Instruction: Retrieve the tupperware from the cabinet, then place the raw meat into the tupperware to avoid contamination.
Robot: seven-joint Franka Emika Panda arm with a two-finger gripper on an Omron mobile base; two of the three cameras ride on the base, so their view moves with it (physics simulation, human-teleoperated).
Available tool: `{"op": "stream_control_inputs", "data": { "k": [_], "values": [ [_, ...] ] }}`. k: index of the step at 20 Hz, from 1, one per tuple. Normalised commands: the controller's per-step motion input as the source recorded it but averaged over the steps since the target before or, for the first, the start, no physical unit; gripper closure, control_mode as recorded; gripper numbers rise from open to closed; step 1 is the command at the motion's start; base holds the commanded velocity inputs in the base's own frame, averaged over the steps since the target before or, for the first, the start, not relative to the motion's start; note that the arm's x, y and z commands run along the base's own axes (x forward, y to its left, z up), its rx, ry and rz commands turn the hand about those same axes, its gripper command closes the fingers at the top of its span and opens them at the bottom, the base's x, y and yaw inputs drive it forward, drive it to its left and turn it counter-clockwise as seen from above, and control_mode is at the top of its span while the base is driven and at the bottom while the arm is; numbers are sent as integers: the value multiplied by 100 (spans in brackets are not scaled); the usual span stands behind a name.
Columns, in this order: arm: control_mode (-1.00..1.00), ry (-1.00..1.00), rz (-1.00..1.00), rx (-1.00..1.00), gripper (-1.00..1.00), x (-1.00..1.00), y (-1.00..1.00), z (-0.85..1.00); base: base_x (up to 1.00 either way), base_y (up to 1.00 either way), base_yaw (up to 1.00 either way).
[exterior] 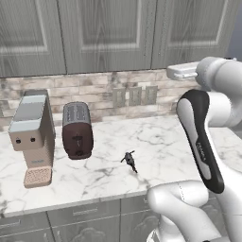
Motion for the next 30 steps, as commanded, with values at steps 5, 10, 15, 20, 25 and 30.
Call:
{"op": "stream_control_inputs", "data": {
  "k": [5,10,15,20,25,30],
  "values": [
    [-100,-9,0,2,-100,0,-8,6,0,0,0],
    [-100,-12,1,6,-100,0,-5,5,0,0,0],
    [-100,-10,1,4,-100,0,-4,0,0,0,0],
    [-100,-2,0,0,-100,0,-2,0,0,0,0],
    [-100,-1,0,0,-100,3,0,1,0,0,0],
    [-100,-5,0,3,-100,7,0,10,0,0,0]
  ]
}}
